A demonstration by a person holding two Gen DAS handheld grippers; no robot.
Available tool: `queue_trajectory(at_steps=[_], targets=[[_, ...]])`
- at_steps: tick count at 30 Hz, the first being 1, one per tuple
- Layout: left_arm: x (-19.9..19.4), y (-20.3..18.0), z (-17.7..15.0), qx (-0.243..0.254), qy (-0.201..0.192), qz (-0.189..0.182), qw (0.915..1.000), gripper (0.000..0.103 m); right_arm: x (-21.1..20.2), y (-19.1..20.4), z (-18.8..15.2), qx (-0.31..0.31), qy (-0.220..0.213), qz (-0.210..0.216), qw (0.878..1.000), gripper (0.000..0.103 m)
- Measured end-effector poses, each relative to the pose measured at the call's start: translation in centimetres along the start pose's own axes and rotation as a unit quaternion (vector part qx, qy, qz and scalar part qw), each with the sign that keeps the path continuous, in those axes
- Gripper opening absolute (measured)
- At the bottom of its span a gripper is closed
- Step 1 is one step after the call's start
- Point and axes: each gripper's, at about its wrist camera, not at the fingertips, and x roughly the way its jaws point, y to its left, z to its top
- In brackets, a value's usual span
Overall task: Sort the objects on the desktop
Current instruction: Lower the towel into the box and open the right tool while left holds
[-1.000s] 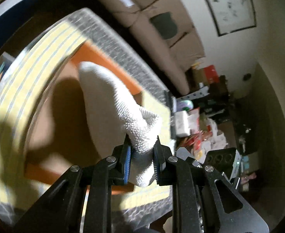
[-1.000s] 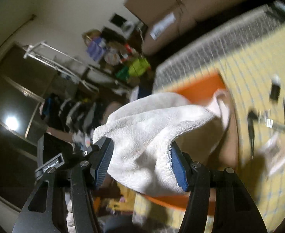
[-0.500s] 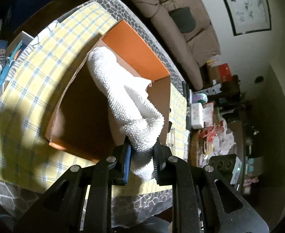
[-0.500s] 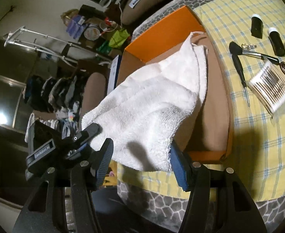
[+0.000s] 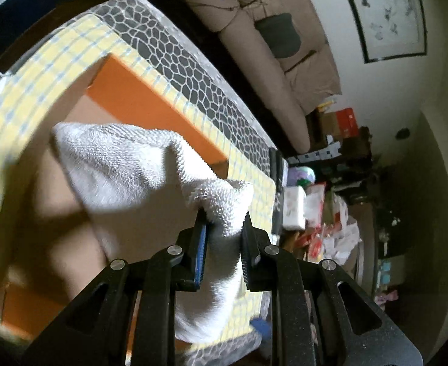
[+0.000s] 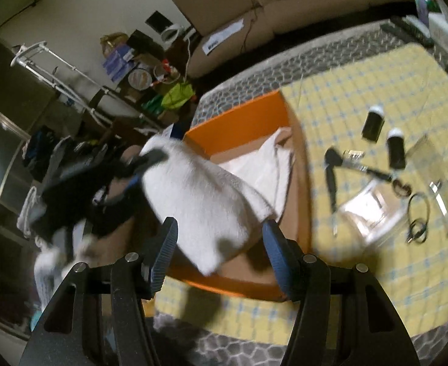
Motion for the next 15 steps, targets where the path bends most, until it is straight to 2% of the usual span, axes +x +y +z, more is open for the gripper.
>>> queue_trajectory(at_steps=[5, 11, 13, 15], targets=[[4.9, 0.5, 3.0, -0.022, -0.009, 0.037, 0.9990, 0.018, 0.4, -1.0, 0.8, -0.025, 0.000, -0.019, 0.999, 0.061], [8.0, 3.1, 3.4, -0.028, 0.002, 0.096, 0.9950, 0.018, 1.4, -2.2, 1.6, -0.036, -0.001, -0.033, 0.999, 0.061], [8.0, 4.1, 3.3, -0.029, 0.001, 0.099, 0.9946, 0.018, 1.8, -2.4, 1.8, -0.032, 0.000, -0.031, 0.999, 0.061], [7.6, 5.0, 3.5, -0.038, -0.004, 0.088, 0.9954, 0.018, 2.1, -2.7, 1.8, -0.028, 0.001, -0.030, 0.999, 0.061]])
